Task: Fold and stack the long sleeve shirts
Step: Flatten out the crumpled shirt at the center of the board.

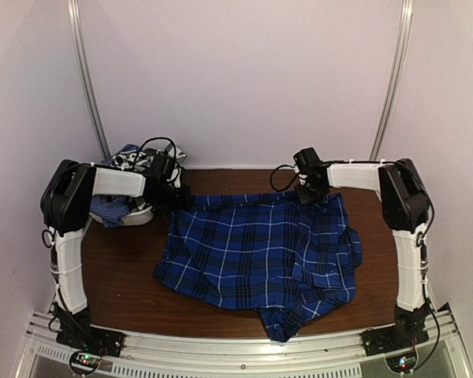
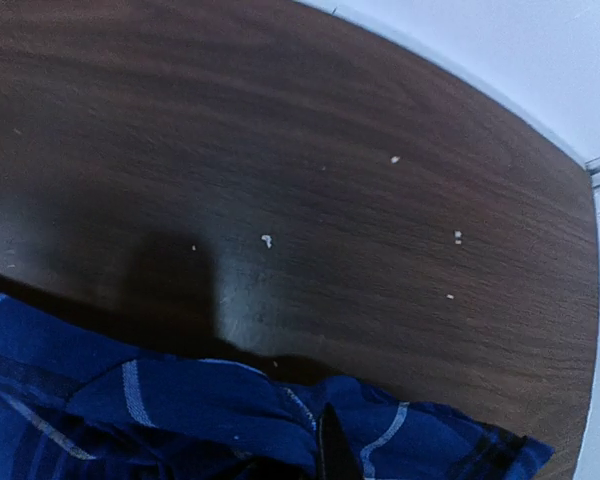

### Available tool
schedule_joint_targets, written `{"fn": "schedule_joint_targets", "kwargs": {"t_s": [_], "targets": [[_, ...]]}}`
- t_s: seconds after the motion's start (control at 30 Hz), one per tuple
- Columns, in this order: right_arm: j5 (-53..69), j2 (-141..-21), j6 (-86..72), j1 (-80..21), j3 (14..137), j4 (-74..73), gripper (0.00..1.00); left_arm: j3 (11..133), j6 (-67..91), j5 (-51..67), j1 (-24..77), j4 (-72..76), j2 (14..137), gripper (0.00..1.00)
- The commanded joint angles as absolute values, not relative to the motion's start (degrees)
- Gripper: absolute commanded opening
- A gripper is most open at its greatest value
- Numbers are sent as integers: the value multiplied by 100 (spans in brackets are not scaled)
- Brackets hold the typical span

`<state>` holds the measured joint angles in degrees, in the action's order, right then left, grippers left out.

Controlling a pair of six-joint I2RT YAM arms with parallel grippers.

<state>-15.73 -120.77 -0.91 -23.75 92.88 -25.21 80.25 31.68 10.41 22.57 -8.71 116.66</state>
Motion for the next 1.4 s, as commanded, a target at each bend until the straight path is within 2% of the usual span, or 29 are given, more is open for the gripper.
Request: {"fn": "schedule_joint_targets", "kwargs": {"t_s": [0.0,0.17,0.43,0.67,0.77,0.83,0.97,1.07,1.2,1.37], "targets": [[-2270,-12987,308,-2318,10362,-2185,0,8670,3308,1133,2176,-114,12413,0],[-2151,-13176,352,-2310,10494,-1943,2,9719,3495,1730,2087,-334,13176,2],[-2354,-13214,243,-2178,10649,-1728,28,9738,4058,2144,1913,533,13246,20],[-2553,-13578,-83,-1855,11624,-2128,42,9324,5363,2533,1546,1971,13381,30],[-2336,-13747,-223,-1693,12001,-2335,50,9219,6085,2713,1395,2682,13566,40],[-2113,-13820,-279,-1601,12157,-2454,55,9307,6471,2847,1348,2990,13741,43],[-1709,-13902,-342,-1446,12193,-2542,64,9794,6625,3048,1336,2901,14058,53],[-1435,-13957,-288,-1397,12190,-2619,71,9814,6596,3103,1336,2942,14052,55],[-1130,-13717,-349,-1392,11808,-2644,78,9637,6354,3354,1351,3071,13864,57],[-657,-12453,-596,-1409,10052,-1878,85,8916,5513,3541,1458,3152,13019,62]]}}
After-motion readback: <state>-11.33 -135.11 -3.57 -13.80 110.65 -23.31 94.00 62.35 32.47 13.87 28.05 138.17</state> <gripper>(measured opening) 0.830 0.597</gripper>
